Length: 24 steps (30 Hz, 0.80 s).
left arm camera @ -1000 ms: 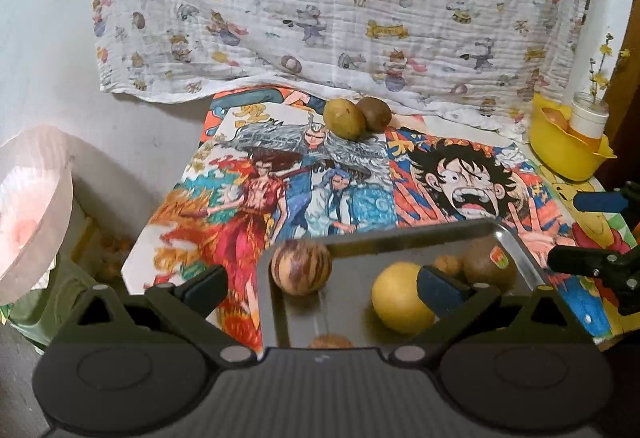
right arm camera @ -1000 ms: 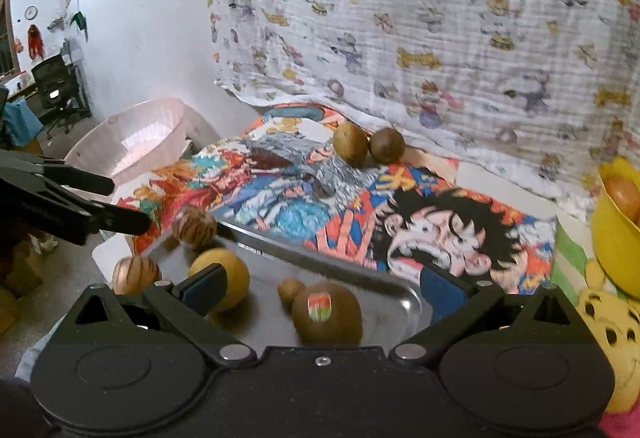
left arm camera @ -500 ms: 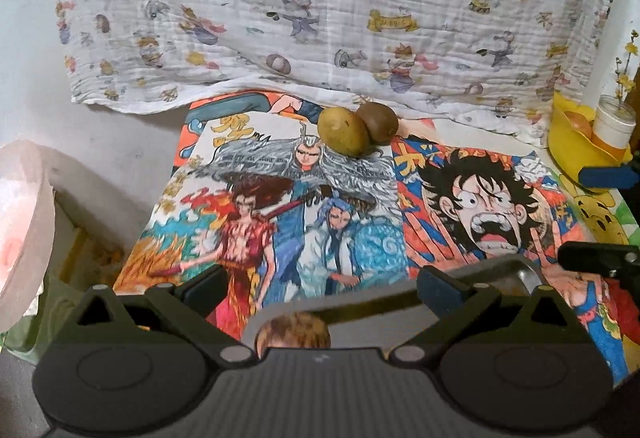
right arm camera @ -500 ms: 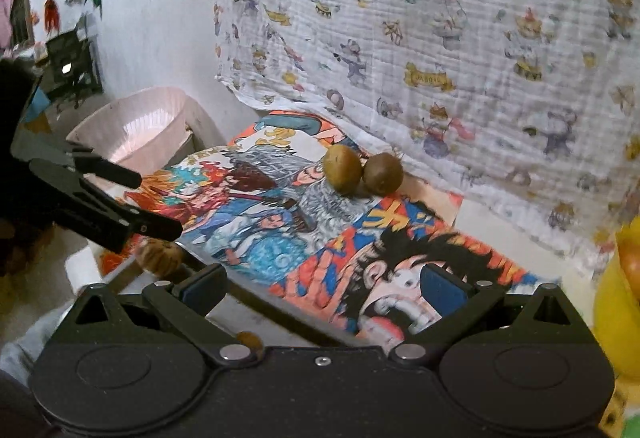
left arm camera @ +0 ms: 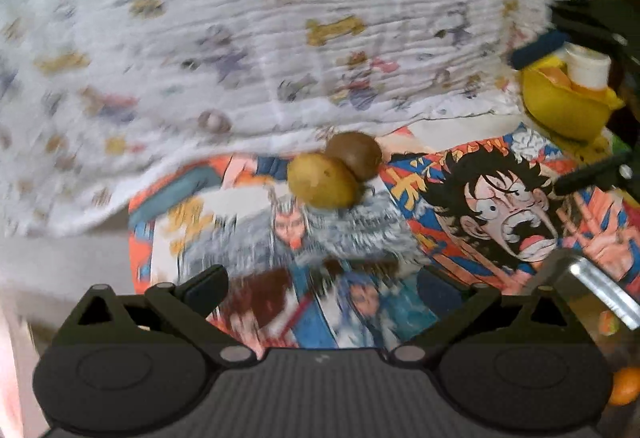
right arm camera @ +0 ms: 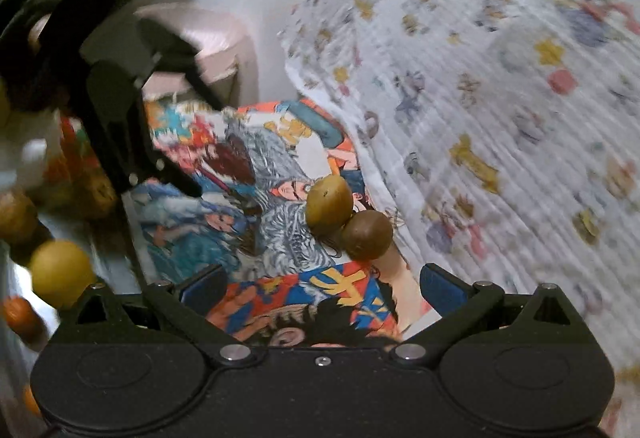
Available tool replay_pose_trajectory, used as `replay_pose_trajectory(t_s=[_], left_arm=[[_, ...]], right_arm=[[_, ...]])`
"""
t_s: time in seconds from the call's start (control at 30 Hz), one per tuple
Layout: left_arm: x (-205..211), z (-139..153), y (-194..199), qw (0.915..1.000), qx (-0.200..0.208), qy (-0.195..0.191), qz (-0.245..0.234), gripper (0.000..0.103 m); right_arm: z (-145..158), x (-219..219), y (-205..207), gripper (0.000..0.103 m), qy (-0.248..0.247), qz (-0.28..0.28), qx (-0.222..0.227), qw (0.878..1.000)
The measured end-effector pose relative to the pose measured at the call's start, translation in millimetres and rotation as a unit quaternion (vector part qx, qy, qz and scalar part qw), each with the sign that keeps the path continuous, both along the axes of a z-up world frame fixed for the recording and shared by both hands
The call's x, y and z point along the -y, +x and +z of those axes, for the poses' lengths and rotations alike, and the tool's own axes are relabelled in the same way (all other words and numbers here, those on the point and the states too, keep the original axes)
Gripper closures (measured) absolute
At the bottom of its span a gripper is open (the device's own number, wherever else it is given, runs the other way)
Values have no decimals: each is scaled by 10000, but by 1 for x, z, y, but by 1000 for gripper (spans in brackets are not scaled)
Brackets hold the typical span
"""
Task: Organize fruits
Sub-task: 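Position right gripper around brown kiwi while left gripper nears yellowish potato-like fruit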
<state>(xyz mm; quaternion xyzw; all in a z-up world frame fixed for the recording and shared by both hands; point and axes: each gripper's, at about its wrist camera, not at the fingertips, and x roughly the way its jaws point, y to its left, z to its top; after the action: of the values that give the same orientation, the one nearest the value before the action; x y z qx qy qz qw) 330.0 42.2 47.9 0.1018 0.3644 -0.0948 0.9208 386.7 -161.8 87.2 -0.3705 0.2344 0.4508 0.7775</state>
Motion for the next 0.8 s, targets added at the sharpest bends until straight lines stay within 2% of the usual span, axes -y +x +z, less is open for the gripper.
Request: replay_pose_trajectory(t_s=[0.2,0.4,0.57,0.63,0.8], left_arm=[[-1,-16,39,9959,457,312,-722,1],[-3,-36,73,9888,642,329,-1310,1],[-5,-49,94,9874,638,313,-1416,1],[-8,-53,99,9875,592,258,-1435,2],[-11,-57,107,9865,564,132,-1531,4]], right_arm=[[-32,-32,43,3,-660,490,153,9965],[-63,-64,79,8,-1295,845,426,9870],[-80,-84,101,15,-1784,1168,612,9751],[-84,-89,108,20,-1906,1281,669,9710],[-91,-101,114,25,-2118,1563,792,9615]])
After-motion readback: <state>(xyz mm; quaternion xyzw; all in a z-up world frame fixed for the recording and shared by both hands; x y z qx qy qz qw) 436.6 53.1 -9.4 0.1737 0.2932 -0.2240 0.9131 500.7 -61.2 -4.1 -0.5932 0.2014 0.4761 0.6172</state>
